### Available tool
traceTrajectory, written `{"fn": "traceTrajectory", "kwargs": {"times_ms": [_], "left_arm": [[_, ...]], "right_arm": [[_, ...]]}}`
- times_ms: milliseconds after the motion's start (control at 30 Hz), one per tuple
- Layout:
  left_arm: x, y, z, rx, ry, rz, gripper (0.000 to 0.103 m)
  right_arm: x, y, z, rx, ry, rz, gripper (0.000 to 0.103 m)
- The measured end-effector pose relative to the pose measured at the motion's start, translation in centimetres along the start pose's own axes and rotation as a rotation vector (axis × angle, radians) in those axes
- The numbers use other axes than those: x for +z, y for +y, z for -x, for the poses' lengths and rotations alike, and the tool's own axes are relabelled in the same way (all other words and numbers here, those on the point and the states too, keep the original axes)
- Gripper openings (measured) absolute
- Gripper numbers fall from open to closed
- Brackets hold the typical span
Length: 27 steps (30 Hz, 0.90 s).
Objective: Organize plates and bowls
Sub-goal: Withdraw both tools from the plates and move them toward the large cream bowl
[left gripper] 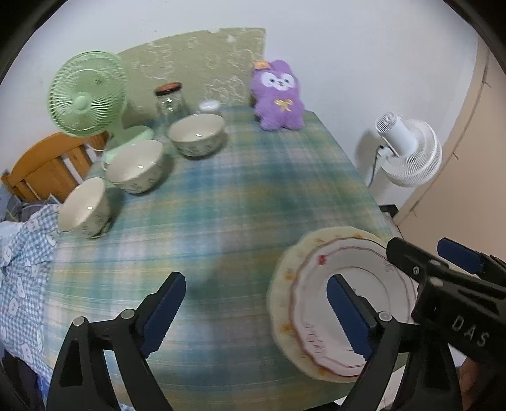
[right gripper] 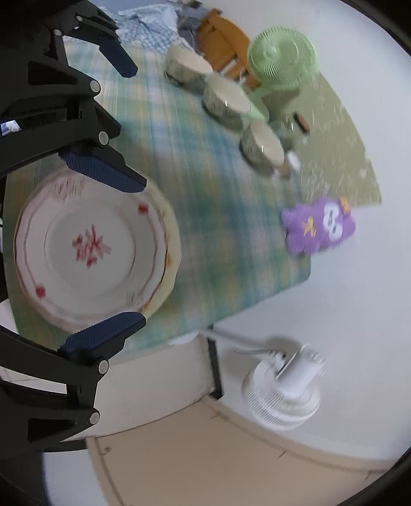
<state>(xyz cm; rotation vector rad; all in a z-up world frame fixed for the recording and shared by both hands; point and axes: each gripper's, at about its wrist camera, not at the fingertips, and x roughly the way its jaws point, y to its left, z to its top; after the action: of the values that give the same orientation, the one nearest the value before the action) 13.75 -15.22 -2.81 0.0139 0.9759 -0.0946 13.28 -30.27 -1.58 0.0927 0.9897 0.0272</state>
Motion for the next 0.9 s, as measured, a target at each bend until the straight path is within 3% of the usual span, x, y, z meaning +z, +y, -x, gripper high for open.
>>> {"fn": "traceTrajectory", "kwargs": {"times_ms": [433,667,833,900], "left_arm": [[1.6,12.1,2.2,0.018,-0.061,0.015,0.092],[2.9,18.3,1.8,0.092,-0.093,0.03,0.092],[3.4,22.3,0.4,0.102,-0.065,0.033,0.091],[3.5,23.5,-0.1,0.11,-0.064,0.029,0.087]], "right_arm": [[2.0,12.4,1.3,0.039,-0.101,0.05,0.081],[2.7,19.0,0.2,0.047,-0.12,0.06,0.081],[3.1,23.3,-1.4,0.033,-0.113,0.081,0.081],[3.1,24.6,-2.3,0.035,-0.104,0.082,0.081]]}}
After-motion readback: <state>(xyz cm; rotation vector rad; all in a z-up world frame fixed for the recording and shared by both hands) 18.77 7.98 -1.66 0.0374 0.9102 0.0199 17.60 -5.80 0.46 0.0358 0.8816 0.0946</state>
